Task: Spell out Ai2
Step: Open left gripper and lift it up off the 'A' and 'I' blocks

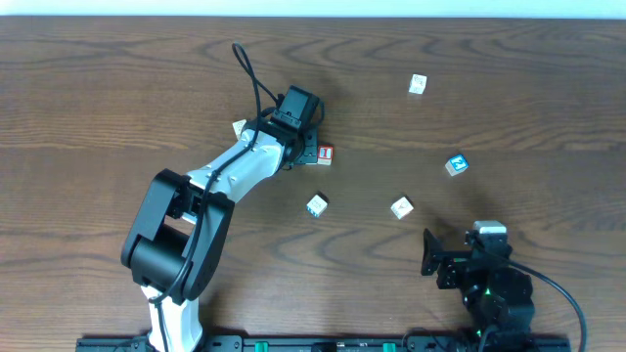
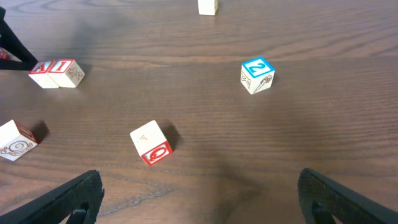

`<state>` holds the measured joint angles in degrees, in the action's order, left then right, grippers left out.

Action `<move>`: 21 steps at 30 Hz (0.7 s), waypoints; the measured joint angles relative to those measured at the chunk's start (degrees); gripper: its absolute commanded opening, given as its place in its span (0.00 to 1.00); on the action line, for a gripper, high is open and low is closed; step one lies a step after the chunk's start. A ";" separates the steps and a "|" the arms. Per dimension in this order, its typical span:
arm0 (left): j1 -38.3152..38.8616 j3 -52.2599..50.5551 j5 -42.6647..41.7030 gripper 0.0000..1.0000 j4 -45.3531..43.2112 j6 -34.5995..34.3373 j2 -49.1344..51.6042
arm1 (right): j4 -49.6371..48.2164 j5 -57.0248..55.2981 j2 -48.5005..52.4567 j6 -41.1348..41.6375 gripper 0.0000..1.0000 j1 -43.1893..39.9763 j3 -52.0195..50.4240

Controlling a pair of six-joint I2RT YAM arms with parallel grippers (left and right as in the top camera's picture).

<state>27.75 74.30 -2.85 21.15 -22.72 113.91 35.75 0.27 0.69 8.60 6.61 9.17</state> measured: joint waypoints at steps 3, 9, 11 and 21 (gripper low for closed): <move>0.00 0.00 0.00 0.06 -0.04 0.02 0.00 | 0.00 0.00 0.00 0.00 0.99 0.00 0.00; 0.00 0.00 0.00 0.06 -0.46 0.04 0.00 | 0.00 0.02 0.00 0.00 0.99 0.00 0.00; 0.00 0.00 0.00 0.06 -0.55 0.04 0.00 | 0.00 0.00 0.00 0.00 0.99 0.00 0.00; -0.09 0.00 0.42 0.06 -0.26 0.07 0.00 | 0.00 0.02 0.00 0.00 0.99 0.00 0.00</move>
<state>27.66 74.30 -2.44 20.88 -22.65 113.91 35.75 0.30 0.69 8.60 6.61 9.17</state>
